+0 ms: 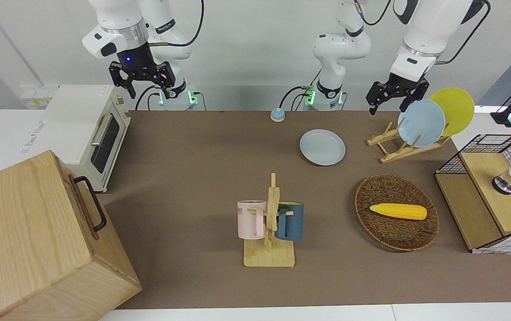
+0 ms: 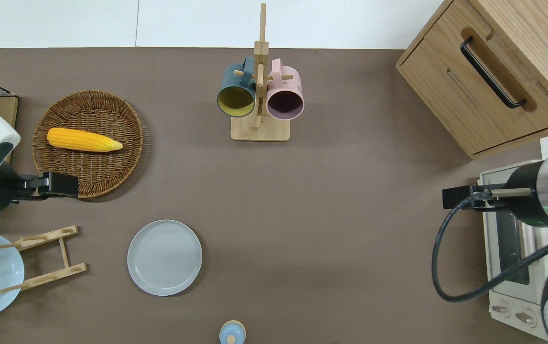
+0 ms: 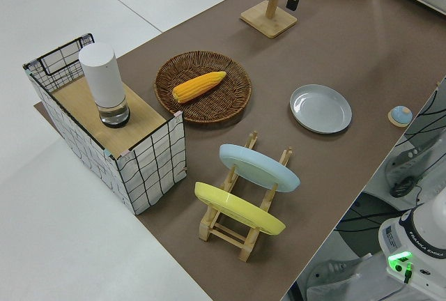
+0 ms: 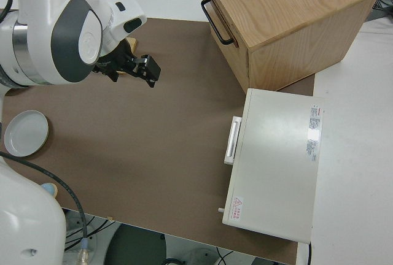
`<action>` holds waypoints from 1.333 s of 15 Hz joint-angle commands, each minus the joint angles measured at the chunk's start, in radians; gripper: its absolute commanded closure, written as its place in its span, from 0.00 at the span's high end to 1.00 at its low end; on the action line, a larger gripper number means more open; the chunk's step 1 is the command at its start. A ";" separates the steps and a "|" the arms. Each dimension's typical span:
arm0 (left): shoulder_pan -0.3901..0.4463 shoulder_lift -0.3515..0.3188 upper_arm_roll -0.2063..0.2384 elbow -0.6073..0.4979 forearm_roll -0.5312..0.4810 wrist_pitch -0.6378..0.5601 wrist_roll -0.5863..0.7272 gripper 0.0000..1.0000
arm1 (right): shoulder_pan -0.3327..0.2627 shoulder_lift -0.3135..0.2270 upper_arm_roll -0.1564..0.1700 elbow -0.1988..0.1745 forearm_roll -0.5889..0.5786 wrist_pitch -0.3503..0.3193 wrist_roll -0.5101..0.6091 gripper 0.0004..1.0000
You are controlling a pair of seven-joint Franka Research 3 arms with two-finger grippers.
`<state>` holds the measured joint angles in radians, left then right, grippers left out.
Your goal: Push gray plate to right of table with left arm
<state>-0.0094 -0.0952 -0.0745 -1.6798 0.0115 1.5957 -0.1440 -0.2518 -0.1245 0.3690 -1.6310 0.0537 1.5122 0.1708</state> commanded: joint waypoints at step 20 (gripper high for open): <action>0.017 -0.018 -0.001 -0.011 0.004 -0.013 0.038 0.98 | -0.024 -0.027 0.014 -0.027 0.021 0.000 0.010 1.00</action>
<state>-0.0044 -0.0963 -0.0690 -1.6741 0.0115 1.5949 -0.1420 -0.2518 -0.1245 0.3690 -1.6310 0.0537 1.5122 0.1708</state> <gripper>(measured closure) 0.013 0.004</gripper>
